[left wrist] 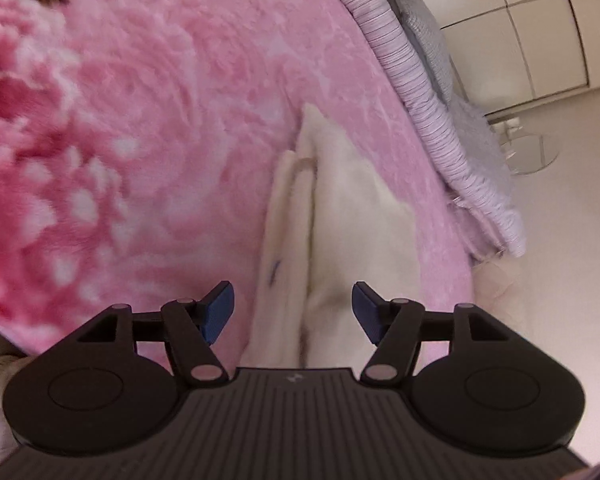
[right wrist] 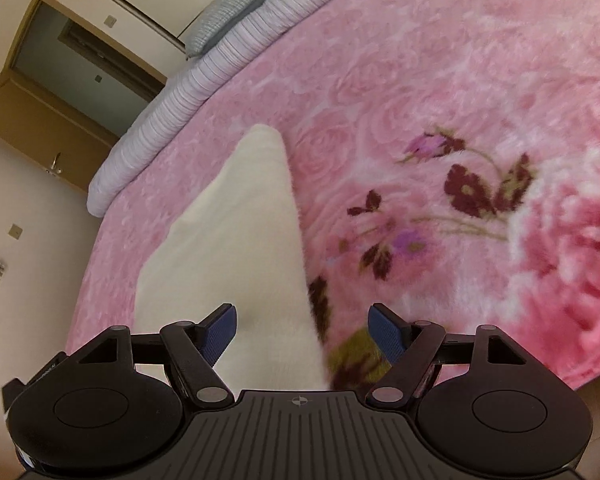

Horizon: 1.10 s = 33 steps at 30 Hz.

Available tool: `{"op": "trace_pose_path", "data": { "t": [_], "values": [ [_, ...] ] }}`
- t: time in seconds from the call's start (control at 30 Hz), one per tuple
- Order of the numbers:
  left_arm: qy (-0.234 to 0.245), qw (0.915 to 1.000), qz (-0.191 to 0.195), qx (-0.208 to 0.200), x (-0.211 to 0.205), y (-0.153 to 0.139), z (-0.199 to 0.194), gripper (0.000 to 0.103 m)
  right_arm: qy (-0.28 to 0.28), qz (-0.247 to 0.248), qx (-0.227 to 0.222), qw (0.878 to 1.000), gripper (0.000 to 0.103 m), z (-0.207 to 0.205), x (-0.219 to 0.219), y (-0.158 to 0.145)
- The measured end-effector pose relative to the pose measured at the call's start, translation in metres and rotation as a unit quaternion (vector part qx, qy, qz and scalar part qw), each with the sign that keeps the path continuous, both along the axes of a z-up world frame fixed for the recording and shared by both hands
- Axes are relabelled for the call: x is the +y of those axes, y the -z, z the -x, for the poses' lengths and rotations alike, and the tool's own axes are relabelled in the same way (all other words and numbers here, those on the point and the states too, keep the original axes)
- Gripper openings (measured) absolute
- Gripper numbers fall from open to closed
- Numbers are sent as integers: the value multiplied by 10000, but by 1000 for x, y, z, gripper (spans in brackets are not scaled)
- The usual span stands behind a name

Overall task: Fold clothes
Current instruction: 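Grasp the folded sweater's edge with both grippers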

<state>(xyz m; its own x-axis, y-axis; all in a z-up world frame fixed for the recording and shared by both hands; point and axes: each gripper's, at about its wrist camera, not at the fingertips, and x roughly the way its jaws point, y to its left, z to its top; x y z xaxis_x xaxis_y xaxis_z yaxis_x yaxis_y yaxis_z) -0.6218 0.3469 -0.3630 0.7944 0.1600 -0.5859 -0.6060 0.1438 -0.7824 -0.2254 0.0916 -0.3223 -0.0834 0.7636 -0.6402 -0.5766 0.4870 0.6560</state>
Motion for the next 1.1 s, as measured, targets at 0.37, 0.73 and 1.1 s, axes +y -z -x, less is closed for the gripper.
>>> {"op": "trace_pose_path", "data": {
  "t": [0.37,0.73,1.1],
  "values": [
    [248,9985,298,-376,17,23,-20,60,78,-174,930,9955,77,-28,28,27],
    [457,9974,300,-469,27,29,-29,60,-359,-449,1482,9873,75,-43,54,42],
    [861,9933,318,-709,42,34,-45,58,-838,-510,1682,9809,60,-43,86,56]
  ]
}}
